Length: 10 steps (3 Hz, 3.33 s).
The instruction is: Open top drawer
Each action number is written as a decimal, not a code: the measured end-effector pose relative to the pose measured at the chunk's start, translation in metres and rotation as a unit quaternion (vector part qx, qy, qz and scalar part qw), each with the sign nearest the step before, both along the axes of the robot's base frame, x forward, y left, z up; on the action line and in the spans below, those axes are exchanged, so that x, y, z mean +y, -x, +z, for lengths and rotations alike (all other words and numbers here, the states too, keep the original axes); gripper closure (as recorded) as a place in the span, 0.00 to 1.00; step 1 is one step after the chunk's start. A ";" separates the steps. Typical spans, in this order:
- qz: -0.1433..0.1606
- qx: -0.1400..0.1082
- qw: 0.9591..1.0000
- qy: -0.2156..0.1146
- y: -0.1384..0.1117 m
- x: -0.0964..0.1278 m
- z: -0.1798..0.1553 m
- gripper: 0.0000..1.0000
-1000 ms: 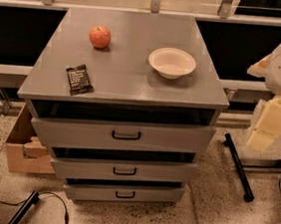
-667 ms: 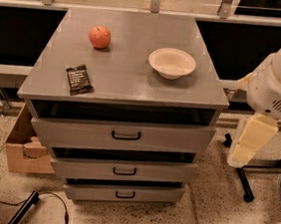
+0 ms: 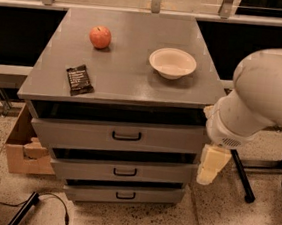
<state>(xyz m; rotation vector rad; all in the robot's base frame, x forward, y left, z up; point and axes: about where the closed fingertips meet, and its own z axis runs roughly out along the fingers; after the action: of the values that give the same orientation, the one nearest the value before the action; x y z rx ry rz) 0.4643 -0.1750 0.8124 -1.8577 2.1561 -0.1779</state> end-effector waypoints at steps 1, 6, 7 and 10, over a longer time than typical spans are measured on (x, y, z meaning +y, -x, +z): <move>0.017 -0.008 1.000 0.000 -0.010 0.013 -0.027 0.00; 0.066 0.054 0.996 0.021 -0.084 0.028 -0.126 0.00; 0.073 0.065 0.995 0.027 -0.086 0.027 -0.131 0.17; 0.061 0.083 0.994 0.039 -0.076 0.006 -0.129 1.00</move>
Offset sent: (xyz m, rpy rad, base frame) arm 0.0387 0.0322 -0.0814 -0.0285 -0.0104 0.1038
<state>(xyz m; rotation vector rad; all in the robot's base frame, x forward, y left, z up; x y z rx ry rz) 0.5400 -0.1686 0.6835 -2.1107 2.1601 -0.0856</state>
